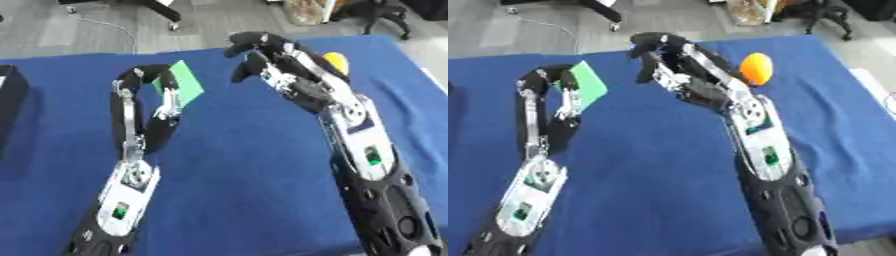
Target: Pick up the objects with one hand, pass them to the other hand, and then place them into the box on the other side of the table.
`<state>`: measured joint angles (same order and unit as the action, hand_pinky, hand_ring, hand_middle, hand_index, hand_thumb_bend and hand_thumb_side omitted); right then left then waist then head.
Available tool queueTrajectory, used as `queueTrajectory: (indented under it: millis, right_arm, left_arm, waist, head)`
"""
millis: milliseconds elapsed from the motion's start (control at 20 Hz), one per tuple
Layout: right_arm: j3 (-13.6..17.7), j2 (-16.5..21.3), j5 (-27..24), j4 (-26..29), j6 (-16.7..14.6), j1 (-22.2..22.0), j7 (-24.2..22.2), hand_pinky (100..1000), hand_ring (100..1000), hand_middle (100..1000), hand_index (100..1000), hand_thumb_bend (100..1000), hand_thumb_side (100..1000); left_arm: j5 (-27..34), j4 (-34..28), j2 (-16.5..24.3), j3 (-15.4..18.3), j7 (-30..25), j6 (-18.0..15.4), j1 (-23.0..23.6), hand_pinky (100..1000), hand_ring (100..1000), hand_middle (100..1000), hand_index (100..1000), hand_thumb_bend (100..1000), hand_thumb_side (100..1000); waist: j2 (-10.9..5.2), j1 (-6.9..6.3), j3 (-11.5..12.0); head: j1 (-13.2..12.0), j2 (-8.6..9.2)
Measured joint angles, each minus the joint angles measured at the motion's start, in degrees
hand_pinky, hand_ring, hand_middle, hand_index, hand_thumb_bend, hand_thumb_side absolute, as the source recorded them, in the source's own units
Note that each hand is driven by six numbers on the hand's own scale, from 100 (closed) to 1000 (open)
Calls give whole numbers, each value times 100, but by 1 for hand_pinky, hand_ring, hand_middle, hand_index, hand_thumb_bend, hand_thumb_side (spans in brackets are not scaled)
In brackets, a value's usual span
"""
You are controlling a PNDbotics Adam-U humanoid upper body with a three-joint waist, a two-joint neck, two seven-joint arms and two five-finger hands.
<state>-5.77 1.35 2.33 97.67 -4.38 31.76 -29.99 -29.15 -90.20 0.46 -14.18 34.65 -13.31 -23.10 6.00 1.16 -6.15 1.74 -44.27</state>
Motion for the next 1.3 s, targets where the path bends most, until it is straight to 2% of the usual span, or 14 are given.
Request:
queueTrajectory:
  millis: [100, 150, 900, 1050, 1300]
  right_arm:
    - [63, 25, -9, 61, -13, 2, 59, 680, 609, 731, 866, 100, 622]
    - [97, 47, -10, 95, -18, 4, 90, 681, 609, 730, 866, 100, 588]
    - [598, 391, 41, 269, 3, 106, 621, 684, 610, 729, 867, 100, 573]
    - [695, 533, 106, 259, -5, 128, 719, 684, 610, 729, 867, 100, 572]
    - [835, 785, 209, 202, -17, 87, 876, 684, 611, 729, 867, 100, 573]
  left_arm:
    - [34, -68, 3, 56, 45, 44, 0, 576, 446, 340, 500, 100, 698]
    - [47, -98, 5, 83, 64, 63, 0, 575, 446, 340, 501, 100, 672]
    - [181, -500, 331, 520, 356, 319, 75, 568, 442, 339, 501, 100, 672]
    - [175, -560, 554, 712, 490, 457, 38, 567, 442, 341, 503, 100, 672]
    - [74, -565, 1186, 1102, 703, 792, -97, 565, 442, 342, 506, 100, 623]
  waist:
    - [0, 0, 1]
    - [0, 0, 3]
    - [0, 0, 57]
    - [-4, -17, 62]
    - [-9, -211, 63]
  head:
    - [0, 0]
    - [0, 0]
    - [-46, 0]
    - [-375, 0]
    - [-1501, 0]
